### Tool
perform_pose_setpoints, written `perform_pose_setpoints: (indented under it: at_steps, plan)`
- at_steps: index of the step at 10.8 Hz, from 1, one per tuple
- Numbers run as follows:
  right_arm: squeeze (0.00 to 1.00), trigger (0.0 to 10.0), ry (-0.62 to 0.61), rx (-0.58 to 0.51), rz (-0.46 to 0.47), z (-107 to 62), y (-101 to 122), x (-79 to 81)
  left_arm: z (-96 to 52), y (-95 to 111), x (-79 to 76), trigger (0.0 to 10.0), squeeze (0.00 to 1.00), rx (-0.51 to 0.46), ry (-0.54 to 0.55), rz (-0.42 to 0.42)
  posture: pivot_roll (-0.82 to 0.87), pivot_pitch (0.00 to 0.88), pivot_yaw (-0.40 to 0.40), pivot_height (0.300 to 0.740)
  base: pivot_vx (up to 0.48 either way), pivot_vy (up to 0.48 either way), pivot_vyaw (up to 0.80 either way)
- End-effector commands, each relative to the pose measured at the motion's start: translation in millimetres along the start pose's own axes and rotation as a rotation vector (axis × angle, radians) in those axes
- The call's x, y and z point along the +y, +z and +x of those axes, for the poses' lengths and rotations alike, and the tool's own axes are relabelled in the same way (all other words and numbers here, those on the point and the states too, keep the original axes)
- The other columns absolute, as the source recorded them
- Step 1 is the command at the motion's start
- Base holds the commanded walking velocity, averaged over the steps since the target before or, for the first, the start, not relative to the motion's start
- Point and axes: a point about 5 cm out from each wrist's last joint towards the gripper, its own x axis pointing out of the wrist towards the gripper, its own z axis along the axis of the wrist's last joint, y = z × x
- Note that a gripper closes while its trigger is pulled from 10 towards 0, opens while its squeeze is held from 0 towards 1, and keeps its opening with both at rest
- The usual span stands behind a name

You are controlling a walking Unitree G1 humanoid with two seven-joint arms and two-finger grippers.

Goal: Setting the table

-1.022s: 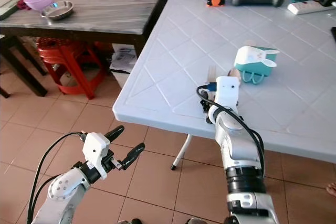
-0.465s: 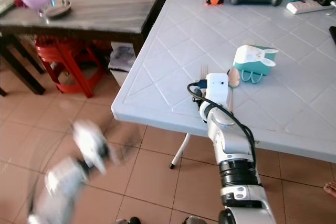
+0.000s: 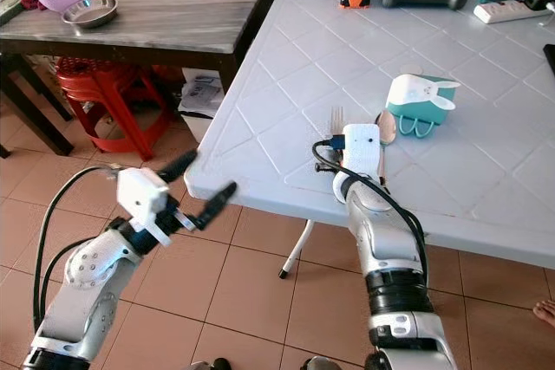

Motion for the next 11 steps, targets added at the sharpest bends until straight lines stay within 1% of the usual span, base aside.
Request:
perform_pose_setpoints:
  at_steps: [1,2,4,6,7,8,9,10,11]
  plan:
    - [0.00,0.0,0.007,0.094,0.013,-2.8,-23,3.7,-4.0,-2,-5.7,10.0,0.00,0.032,-0.051,0.004,-0.05,0.146,0.062,0.740,0.000,0.000,0.00]
    - [0.00,0.0,-0.002,0.104,0.017,-3.6,-26,2.6,-7.5,-6,-14.6,10.0,0.00,0.062,-0.121,-0.003,-0.05,0.146,0.066,0.740,0.000,0.000,0.00]
    - [0.00,0.0,-0.021,0.115,0.016,-4.3,-28,0.9,-15.1,-11,-24.4,10.0,0.00,0.099,-0.213,-0.009,-0.05,0.147,0.063,0.740,0.000,0.000,0.00]
    - [0.00,0.0,-0.041,0.124,0.024,-5.5,-31,-1.8,-16.1,-11,-24.2,10.0,0.00,0.116,-0.254,0.002,-0.05,0.149,0.065,0.740,0.000,0.000,0.00]
    - [0.00,0.0,-0.047,0.119,0.040,-6.0,-31,-2.1,-16.5,-12,-20.7,10.0,0.00,0.116,-0.244,0.009,-0.06,0.148,0.067,0.740,0.000,0.000,0.00]
    - [0.00,0.0,-0.058,0.093,0.082,-7.1,-27,-3.0,-14.7,-14,-13.0,10.0,0.00,0.115,-0.212,0.018,-0.06,0.146,0.069,0.740,0.000,0.000,0.00]
    - [0.00,0.0,-0.075,0.010,0.112,-10.4,-15,-3.8,-10.4,-17,-1.5,10.0,0.00,0.116,-0.125,0.034,-0.06,0.142,0.073,0.740,0.000,0.000,0.00]
    - [0.00,0.0,-0.075,-0.041,0.130,-12.8,-8,-3.2,-8.4,-18,4.5,10.0,0.00,0.112,-0.068,0.042,-0.06,0.141,0.074,0.740,0.000,0.000,0.00]
    - [0.00,0.0,-0.099,-0.154,0.147,-18.2,5,-5.0,-4.5,-20,14.8,10.0,0.00,0.101,0.031,0.039,-0.06,0.136,0.073,0.740,0.000,0.000,0.00]
